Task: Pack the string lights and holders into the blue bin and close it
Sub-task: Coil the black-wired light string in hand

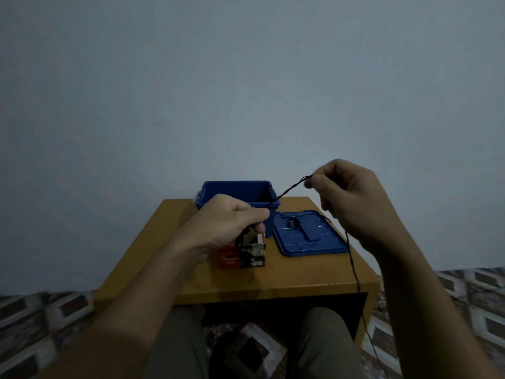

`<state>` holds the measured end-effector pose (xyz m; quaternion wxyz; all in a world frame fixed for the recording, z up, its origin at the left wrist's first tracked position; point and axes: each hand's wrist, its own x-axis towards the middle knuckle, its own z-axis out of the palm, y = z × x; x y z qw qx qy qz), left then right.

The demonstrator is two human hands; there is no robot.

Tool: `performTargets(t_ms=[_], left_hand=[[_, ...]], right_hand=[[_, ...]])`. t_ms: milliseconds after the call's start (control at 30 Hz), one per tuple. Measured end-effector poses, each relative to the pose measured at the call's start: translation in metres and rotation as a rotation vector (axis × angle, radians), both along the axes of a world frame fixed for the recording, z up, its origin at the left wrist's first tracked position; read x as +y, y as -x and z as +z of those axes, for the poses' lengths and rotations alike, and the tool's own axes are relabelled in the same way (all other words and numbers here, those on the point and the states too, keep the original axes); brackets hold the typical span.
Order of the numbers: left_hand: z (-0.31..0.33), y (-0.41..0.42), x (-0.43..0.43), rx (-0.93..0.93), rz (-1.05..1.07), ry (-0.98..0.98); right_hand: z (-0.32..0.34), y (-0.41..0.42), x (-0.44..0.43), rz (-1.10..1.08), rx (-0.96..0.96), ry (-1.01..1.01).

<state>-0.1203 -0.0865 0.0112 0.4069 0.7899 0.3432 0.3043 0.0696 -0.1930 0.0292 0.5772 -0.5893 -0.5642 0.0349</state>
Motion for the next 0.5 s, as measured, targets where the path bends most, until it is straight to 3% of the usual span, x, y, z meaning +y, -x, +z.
performTargets(t_ms=[200,333,500], left_hand=[[-0.001,0.022,-0.005,0.004,-0.125,0.088],[-0.006,0.031,0.003,0.05,-0.094,0.066],[-0.009,0.037,0.011,-0.079,-0.117,0.122]], right_hand=[[0.004,0.015,0.008,0.068,0.0,-0.001],[0.006,0.018,0.012,0.043,-0.038,0.006],[0.006,0.014,0.013,0.061,-0.034,0.138]])
